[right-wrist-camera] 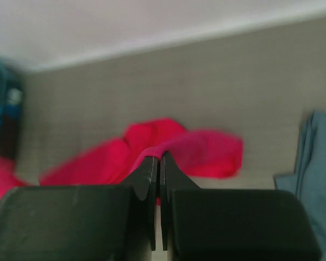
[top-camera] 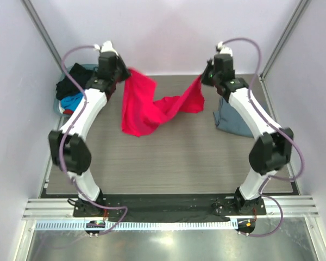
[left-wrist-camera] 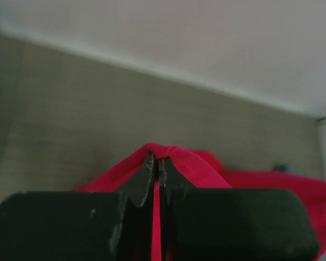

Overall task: Fold and stack the t-shirts
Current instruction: Flatten the tshirt out

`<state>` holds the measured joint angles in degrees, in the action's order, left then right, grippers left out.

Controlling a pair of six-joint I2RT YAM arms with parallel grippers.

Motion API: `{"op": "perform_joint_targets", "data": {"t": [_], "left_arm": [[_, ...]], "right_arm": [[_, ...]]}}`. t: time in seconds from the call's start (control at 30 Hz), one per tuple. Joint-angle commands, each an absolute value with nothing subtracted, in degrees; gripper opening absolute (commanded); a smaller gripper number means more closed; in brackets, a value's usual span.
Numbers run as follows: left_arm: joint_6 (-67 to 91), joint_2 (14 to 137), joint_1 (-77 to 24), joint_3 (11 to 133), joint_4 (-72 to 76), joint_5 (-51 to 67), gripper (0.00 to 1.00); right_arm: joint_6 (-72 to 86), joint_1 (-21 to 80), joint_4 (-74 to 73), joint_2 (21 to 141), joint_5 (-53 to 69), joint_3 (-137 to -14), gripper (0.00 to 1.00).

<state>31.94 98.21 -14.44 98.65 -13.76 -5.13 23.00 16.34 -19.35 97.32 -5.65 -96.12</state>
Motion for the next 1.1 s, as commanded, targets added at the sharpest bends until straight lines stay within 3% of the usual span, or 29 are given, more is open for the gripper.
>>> {"op": "perform_joint_targets", "data": {"t": [0.0,0.17,0.4,0.9,1.07], "left_arm": [[30.14,97.11,-9.33,99.41,-17.22,-5.38,0.00],[28.92,93.01,-6.86,94.14,-15.13,-1.58,0.00],[29.62,83.68,-6.77,91.76,-15.55,2.81,0.00],[36.56,44.76,-8.09,89.48,-16.61,9.92,0.00],[38.67,34.82,-8.09,88.94,-16.61,10.28,0.00]], "right_arm": [[28.29,12.14,-16.00,100.18,-1.07,-93.43,0.01],[29.18,10.02,-15.13,102.40,2.11,-90.28,0.01],[28.13,10.02,-12.83,93.79,2.55,-83.59,0.01],[26.10,10.72,-12.91,45.66,15.37,-73.13,0.01],[26.37,10.72,-15.19,35.78,14.33,-74.00,0.01]]}}
